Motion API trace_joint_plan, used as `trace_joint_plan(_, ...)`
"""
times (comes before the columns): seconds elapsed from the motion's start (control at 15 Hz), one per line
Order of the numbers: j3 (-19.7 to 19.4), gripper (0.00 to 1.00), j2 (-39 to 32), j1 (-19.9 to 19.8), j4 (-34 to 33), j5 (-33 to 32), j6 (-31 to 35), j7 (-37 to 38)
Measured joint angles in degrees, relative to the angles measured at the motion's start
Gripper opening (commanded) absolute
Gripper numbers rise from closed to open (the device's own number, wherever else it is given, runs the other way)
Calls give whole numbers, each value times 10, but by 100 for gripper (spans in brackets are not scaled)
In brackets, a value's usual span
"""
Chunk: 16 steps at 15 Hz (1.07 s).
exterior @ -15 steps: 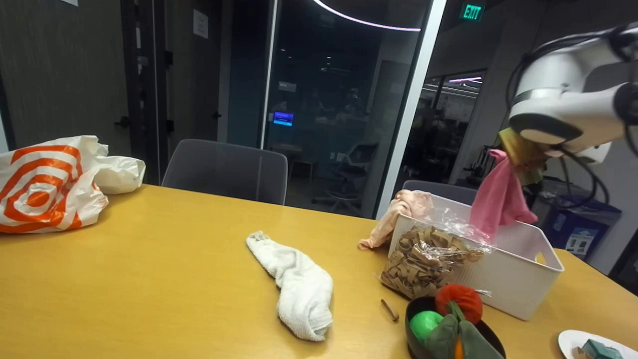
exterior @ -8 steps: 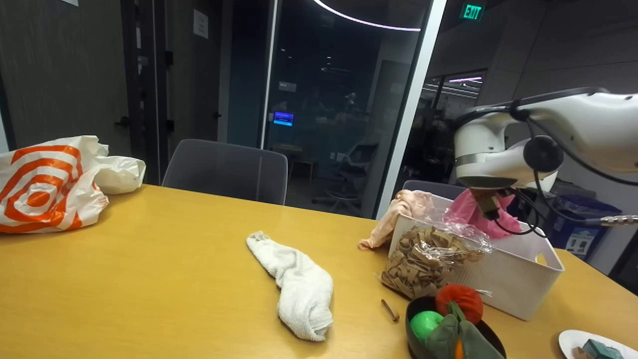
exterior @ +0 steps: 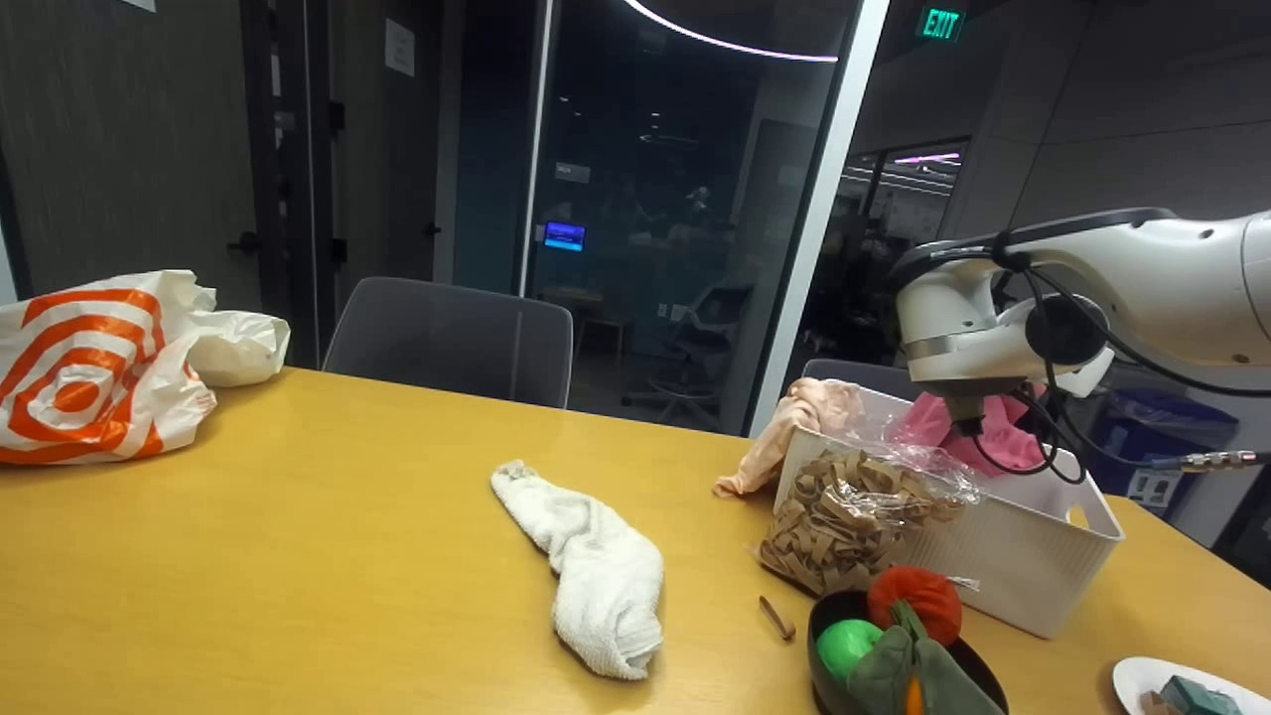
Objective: Pick up the cloths on the table and hang them around the white basket
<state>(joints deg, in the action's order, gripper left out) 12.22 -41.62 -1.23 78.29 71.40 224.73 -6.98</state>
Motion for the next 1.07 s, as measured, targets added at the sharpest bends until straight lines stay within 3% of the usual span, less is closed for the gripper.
trace_joint_plan(0.47,-46,99,0,28,-3,-27,-19,81)
trace_joint_plan(0.73,-44,100,1,29,-5,-106,-30,149)
trace_joint_plan(1.07,-7,100,24,29,-5,-226,-72,236)
